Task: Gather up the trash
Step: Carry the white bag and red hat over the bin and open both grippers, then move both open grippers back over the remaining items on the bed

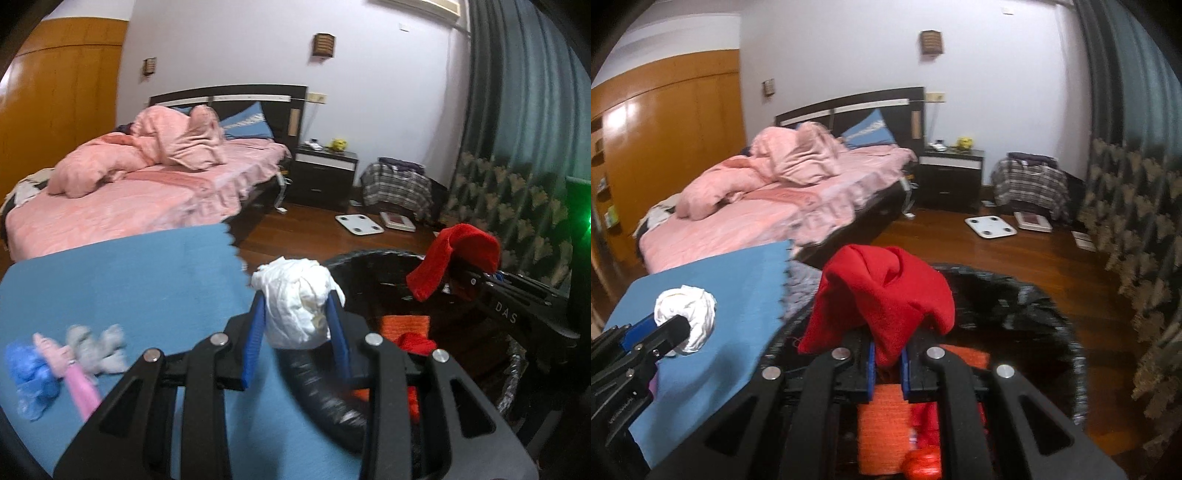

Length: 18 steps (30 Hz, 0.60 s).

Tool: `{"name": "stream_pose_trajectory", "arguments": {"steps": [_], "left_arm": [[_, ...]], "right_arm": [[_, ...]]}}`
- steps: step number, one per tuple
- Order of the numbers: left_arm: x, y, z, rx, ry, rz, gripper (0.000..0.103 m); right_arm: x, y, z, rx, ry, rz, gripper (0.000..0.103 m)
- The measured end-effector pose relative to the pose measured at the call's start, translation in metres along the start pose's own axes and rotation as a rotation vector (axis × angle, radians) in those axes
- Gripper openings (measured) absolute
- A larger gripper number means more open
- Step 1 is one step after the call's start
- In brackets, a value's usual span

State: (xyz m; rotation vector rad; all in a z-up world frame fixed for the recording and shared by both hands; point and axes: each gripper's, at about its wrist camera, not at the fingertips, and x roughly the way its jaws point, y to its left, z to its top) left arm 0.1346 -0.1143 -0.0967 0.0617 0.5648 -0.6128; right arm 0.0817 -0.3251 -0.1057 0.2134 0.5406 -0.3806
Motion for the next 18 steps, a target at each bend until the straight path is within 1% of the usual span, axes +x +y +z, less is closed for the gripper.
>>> {"name": "stream_pose_trajectory", "arguments": {"steps": [5,8,10,11,12,13,14,15,16,18], "left_arm": [[0.023,-0.027,0.001,0.021,0.030,-0.061,0.032],[0.033,-0.036,0.000,0.027,0.049,-0.092,0.033],[0.039,-0.041,-0.001,0.027,0.061,-0.119,0.038],[0.041,-0.042,-0.002,0.026,0.065,-0.132,0.041],[0.042,-0.041,-0.003,0.025,0.067,-0.140,0.051],[0.041,-0.041,-0.004,0.022,0.064,-0.141,0.064],[0.039,-0.039,-0.005,0.016,0.055,-0.139,0.068],[0.037,-0.035,-0.005,0.012,0.047,-0.131,0.075],[0.035,-0.031,-0.005,0.008,0.043,-0.122,0.078],[0.031,-0.023,-0.007,-0.006,0.042,-0.098,0.081]], "right_arm": [[0.000,-0.031,0.000,0.031,0.001,-0.055,0.010],[0.002,-0.044,-0.001,0.042,0.009,-0.081,0.010],[0.005,-0.049,-0.002,0.050,0.021,-0.092,0.011],[0.009,-0.053,-0.002,0.050,0.040,-0.099,0.016],[0.012,-0.054,-0.003,0.045,0.052,-0.109,0.018],[0.013,-0.056,-0.005,0.044,0.060,-0.126,0.031],[0.014,-0.057,-0.006,0.045,0.063,-0.146,0.051],[0.014,-0.057,-0.008,0.046,0.063,-0.156,0.061],[0.013,-0.055,-0.010,0.045,0.058,-0.180,0.072],[0.013,-0.051,-0.011,0.038,0.052,-0.180,0.079]]}}
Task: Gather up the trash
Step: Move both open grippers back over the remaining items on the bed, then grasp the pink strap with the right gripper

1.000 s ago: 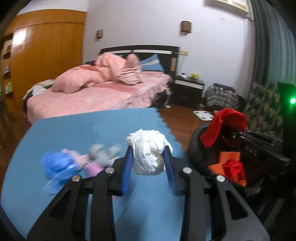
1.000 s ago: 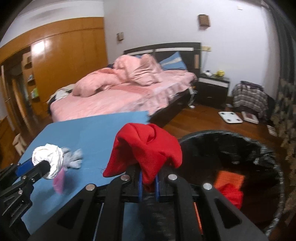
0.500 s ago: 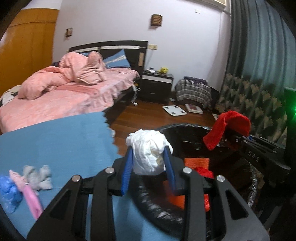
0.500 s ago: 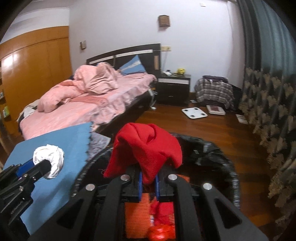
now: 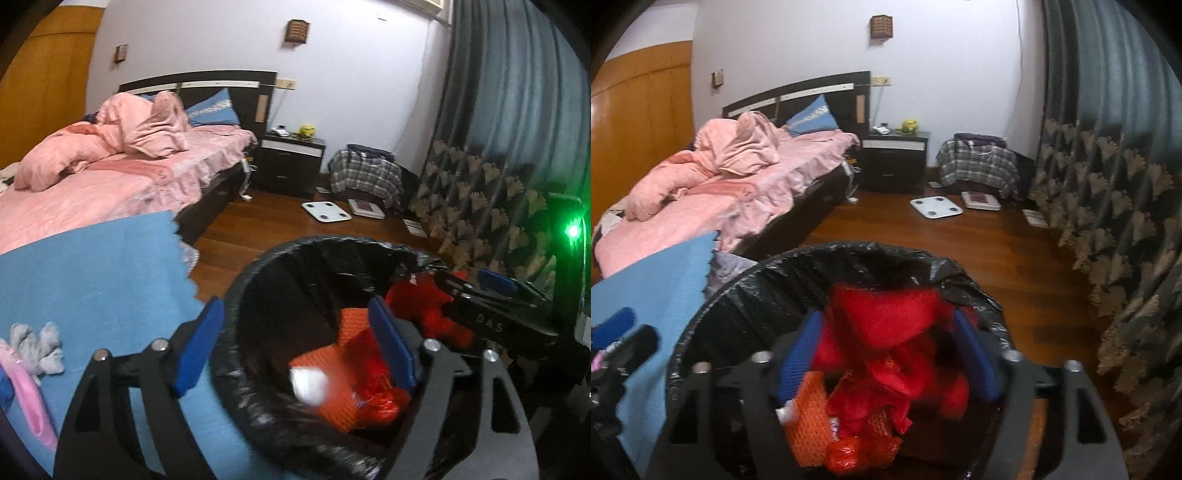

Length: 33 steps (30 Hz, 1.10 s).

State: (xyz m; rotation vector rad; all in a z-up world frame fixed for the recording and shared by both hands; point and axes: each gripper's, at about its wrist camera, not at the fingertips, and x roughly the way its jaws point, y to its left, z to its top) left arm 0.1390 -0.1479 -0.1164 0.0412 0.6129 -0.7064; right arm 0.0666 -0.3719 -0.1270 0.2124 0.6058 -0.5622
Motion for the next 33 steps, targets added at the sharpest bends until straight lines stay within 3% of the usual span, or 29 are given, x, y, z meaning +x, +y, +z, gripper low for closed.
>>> {"name": "stream_pose_trajectory", "arguments": {"steps": [2,5,13,21,27,33], "left_arm": [[-0.009,0.014,-0.003,-0.023,-0.009,0.037,0.086],[-0.026,0.036,-0.008,-0.041,-0.020,0.102,0.088],[-0.090,0.101,-0.037,-0.108,-0.041,0.315,0.090],[-0.143,0.177,-0.076,-0.179,0.013,0.521,0.090],[-0.164,0.223,-0.091,-0.237,0.055,0.606,0.090],[-0.178,0.256,-0.101,-0.331,0.071,0.621,0.089]], "right_arm": [[-0.003,0.005,0.000,-0.009,-0.011,0.004,0.091],[-0.008,0.017,0.000,-0.030,-0.035,0.026,0.096],[-0.029,0.079,-0.002,-0.090,-0.044,0.188,0.097],[-0.054,0.169,-0.023,-0.182,-0.033,0.375,0.097],[-0.064,0.246,-0.050,-0.302,-0.011,0.506,0.097],[-0.076,0.299,-0.075,-0.373,-0.005,0.605,0.097]]}}
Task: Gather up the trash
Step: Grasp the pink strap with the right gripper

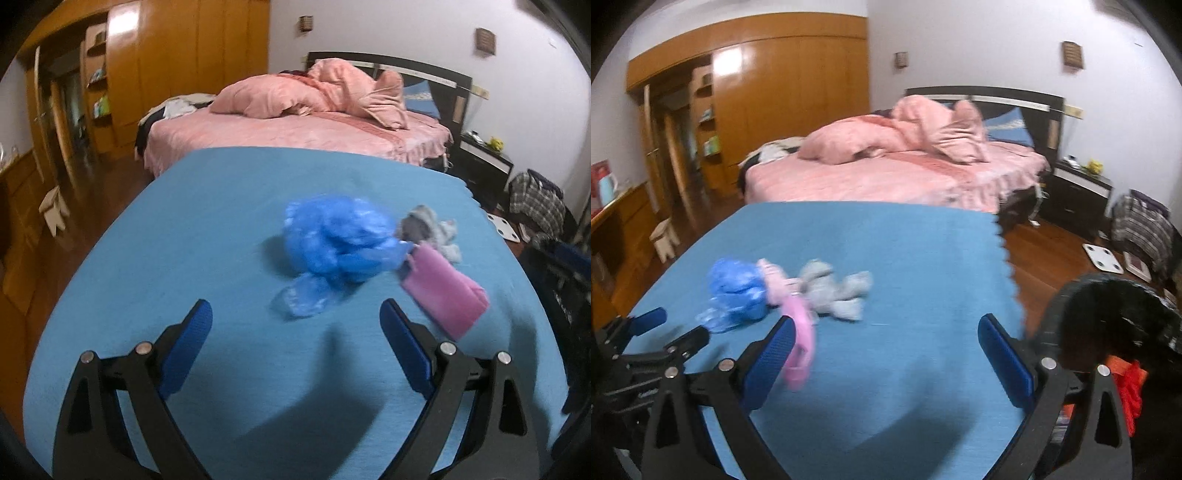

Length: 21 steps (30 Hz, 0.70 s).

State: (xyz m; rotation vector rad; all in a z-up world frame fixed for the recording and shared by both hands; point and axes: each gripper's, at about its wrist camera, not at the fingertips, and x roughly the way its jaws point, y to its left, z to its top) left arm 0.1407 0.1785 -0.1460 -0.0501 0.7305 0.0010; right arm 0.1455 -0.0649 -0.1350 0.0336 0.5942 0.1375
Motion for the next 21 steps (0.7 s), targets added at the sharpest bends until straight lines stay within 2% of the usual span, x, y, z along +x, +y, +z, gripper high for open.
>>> {"name": "stream_pose_trajectory", "arguments": {"steps": [4,12,16,19,21], "left_arm": [[0.002,0.009,0.002,-0.004,0.002,0.013,0.088],[0.009,0.024,0.001,-0.036,0.041,0.039,0.088],[0.012,0.028,0.000,-0.052,0.055,0.042,0.086],[0.012,0.026,-0.001,-0.047,0.058,0.047,0.085],[0.013,0.024,0.000,-0.037,0.057,0.052,0.085]], "right_arm": [[0.005,0.017,-0.001,-0.017,-0.004,0.038,0.097],[0.027,0.033,-0.009,-0.052,0.058,0.037,0.094],[0.035,0.038,-0.014,-0.062,0.100,0.045,0.083],[0.041,0.039,-0.017,-0.075,0.136,0.057,0.067],[0.045,0.042,-0.019,-0.091,0.166,0.084,0.051]]}}
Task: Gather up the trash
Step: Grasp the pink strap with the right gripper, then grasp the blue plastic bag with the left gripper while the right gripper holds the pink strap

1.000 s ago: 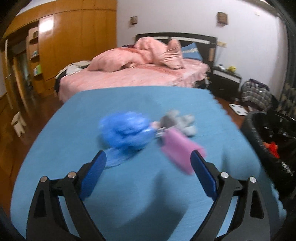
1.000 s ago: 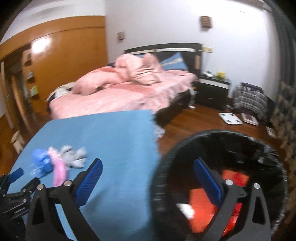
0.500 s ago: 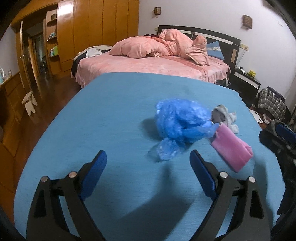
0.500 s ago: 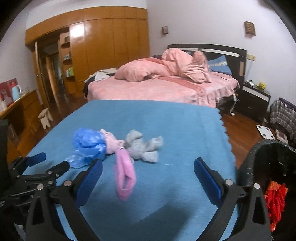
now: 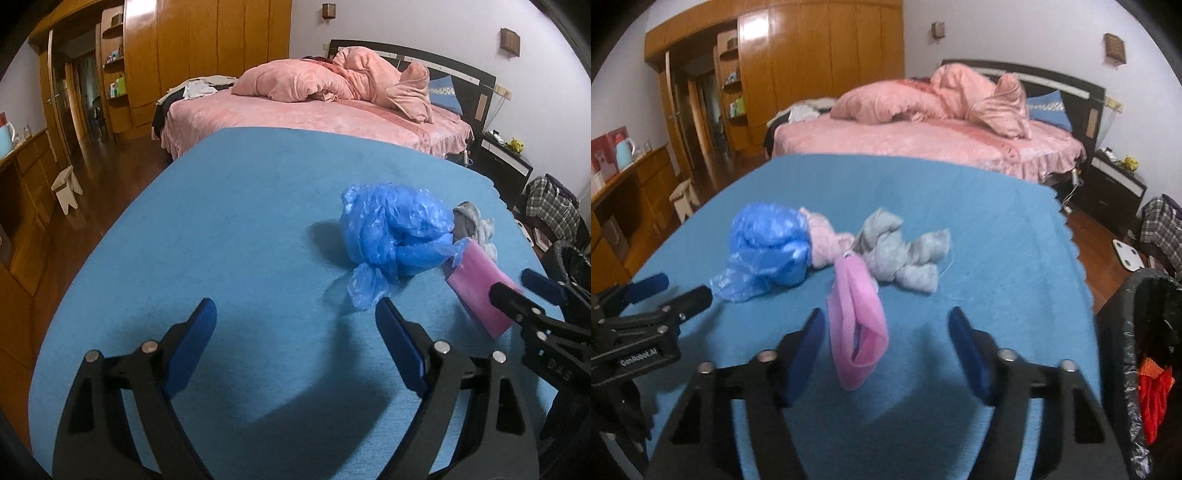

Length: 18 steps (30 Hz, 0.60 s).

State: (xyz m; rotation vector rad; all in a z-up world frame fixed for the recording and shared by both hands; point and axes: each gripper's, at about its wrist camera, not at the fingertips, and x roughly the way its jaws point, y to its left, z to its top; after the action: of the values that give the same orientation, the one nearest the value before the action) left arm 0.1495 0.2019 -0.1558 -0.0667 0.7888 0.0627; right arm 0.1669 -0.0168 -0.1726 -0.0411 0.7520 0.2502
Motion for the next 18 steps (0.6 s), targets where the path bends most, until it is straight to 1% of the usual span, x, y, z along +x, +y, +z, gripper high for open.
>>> {"name": "stream_pose_trajectory", "arguments": {"steps": [2,3,4,7,11,13,15,18], "left_arm": [[0.000,-0.003,0.001,0.010,-0.004,0.003,0.085],[-0.001,-0.004,0.001,0.014,-0.006,0.005,0.085],[-0.001,-0.004,0.001,0.015,-0.005,0.006,0.085],[0.000,-0.004,0.001,0.013,-0.005,0.011,0.085],[-0.001,-0.005,-0.001,0.015,-0.008,0.014,0.084],[-0.001,-0.007,-0.001,0.021,-0.012,0.015,0.083],[-0.002,-0.008,-0.002,0.027,-0.018,0.011,0.082],[-0.003,-0.013,-0.002,0.040,-0.024,0.003,0.081]], "right_arm": [[0.003,0.002,-0.001,-0.015,0.014,0.020,0.033],[0.003,0.003,-0.002,-0.019,0.017,0.034,0.028],[0.003,0.003,-0.003,-0.020,0.019,0.051,0.019],[0.001,0.004,-0.007,-0.013,0.010,0.073,0.014],[-0.004,-0.002,-0.010,0.026,-0.008,0.063,0.012],[-0.009,-0.006,-0.011,0.055,-0.031,0.040,0.012],[-0.016,-0.013,-0.013,0.097,-0.062,-0.002,0.012],[-0.024,-0.024,-0.015,0.153,-0.092,-0.088,0.012]]}}
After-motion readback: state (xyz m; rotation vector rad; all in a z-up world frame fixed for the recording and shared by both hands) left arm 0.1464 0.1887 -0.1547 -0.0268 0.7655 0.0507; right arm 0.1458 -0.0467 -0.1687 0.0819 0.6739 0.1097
